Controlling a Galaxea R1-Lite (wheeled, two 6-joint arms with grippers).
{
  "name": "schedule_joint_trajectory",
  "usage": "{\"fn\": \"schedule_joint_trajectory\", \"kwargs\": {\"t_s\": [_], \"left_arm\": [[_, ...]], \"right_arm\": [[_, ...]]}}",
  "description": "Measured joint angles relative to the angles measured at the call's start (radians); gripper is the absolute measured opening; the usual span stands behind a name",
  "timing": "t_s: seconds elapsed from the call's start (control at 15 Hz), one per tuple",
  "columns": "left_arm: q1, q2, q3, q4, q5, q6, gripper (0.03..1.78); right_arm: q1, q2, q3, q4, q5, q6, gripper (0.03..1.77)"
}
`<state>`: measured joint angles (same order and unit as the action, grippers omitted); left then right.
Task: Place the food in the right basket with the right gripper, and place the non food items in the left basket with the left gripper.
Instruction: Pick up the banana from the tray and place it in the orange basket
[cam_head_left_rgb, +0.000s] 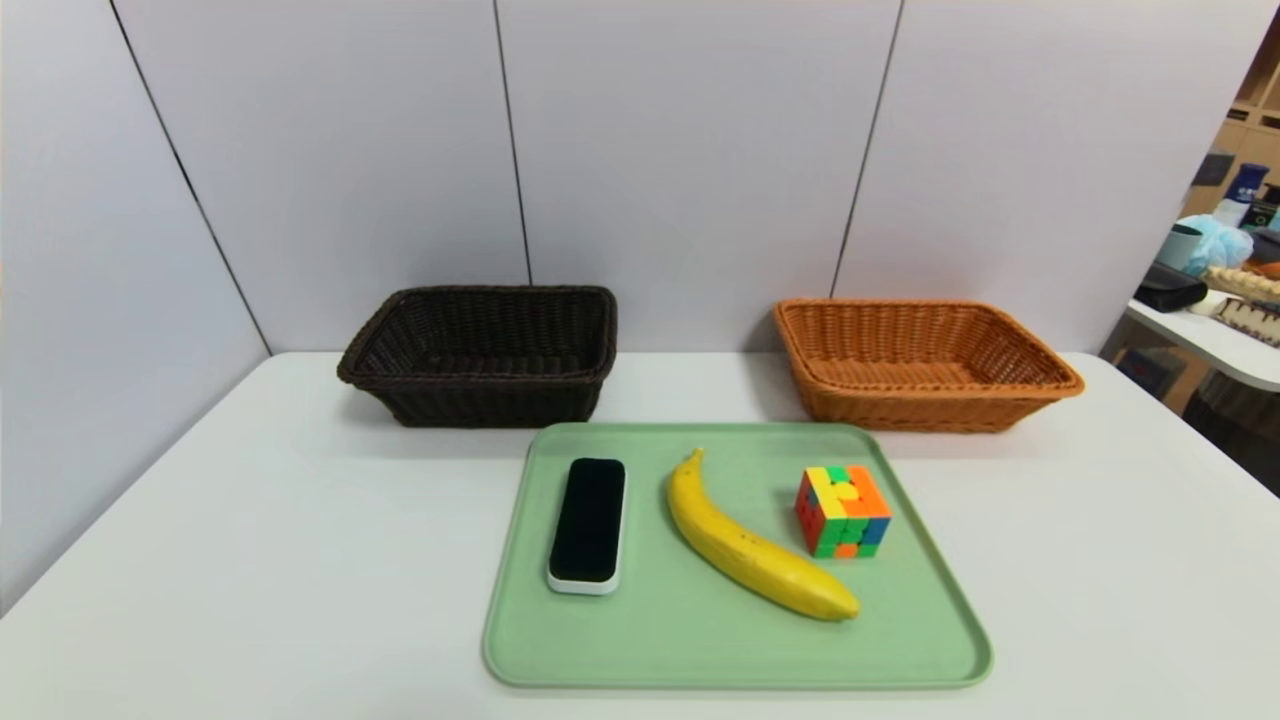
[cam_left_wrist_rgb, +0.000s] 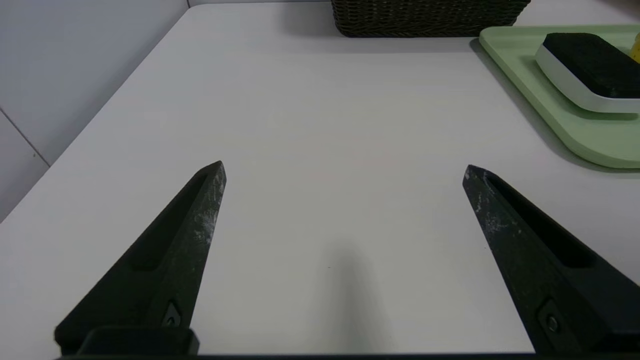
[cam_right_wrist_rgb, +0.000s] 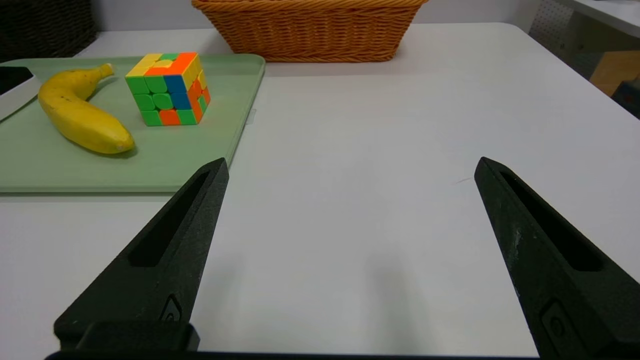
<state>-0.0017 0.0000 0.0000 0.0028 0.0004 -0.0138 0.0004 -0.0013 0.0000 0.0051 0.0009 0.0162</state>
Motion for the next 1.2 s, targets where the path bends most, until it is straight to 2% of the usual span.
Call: {"fn": "schedule_joint_trajectory", "kwargs": {"t_s": [0.27,0.4,0.53,1.2], "left_arm": [[0.000,0.000,0.000,-0.004,0.001,-0.025,1.69],[0.000,0.000,0.000,-0.003,0.000,-0.026,1.69],[0.000,0.000,0.000,-0.003,0.000,-0.025,1.69],[0.000,0.000,0.000,-0.001,0.000,-0.025,1.69]], "right_arm": [[0.001,0.000,0.000,0.000,0.000,-0.040,1.70],[0.001,0.000,0.000,0.001,-0.001,-0.027,1.70],[0.001,0.000,0.000,0.000,-0.004,0.019,1.70],[0.001,0.000,0.000,-0.002,-0.004,0.023,1.70]]}}
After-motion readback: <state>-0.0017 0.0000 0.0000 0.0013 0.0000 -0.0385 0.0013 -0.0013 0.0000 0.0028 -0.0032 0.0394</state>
